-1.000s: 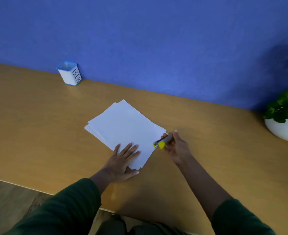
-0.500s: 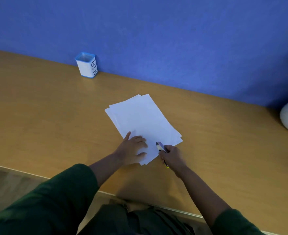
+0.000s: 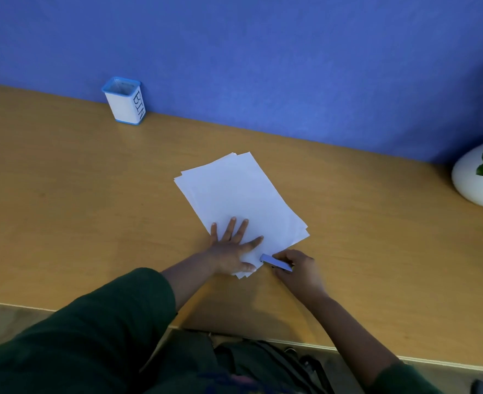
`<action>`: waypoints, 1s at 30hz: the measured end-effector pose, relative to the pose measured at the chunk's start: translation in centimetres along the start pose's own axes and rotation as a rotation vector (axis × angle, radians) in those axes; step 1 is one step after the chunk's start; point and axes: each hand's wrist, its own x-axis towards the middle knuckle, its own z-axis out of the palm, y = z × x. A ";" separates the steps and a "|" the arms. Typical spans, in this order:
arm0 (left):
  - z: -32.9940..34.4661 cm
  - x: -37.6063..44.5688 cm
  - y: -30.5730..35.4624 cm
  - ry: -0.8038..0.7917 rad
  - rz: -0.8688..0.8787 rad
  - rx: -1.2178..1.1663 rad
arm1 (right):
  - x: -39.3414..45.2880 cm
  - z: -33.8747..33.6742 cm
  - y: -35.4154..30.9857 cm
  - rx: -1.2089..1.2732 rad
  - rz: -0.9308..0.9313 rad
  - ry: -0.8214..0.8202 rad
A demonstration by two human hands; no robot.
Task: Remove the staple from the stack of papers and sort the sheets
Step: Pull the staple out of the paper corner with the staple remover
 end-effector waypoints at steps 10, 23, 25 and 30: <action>-0.4 0.2 0.7 -0.023 0.013 0.031 | -1.1 1.4 0.2 -0.008 -0.031 0.113; -0.8 0.1 1.0 -0.083 0.002 0.052 | -1.1 1.7 -0.2 -0.069 -0.049 0.122; -0.7 0.3 1.0 -0.089 0.008 0.056 | -1.1 1.8 0.0 -0.071 -0.050 0.132; -0.5 0.5 0.9 -0.088 -0.006 0.059 | -1.1 2.1 -0.1 -0.032 -0.011 0.170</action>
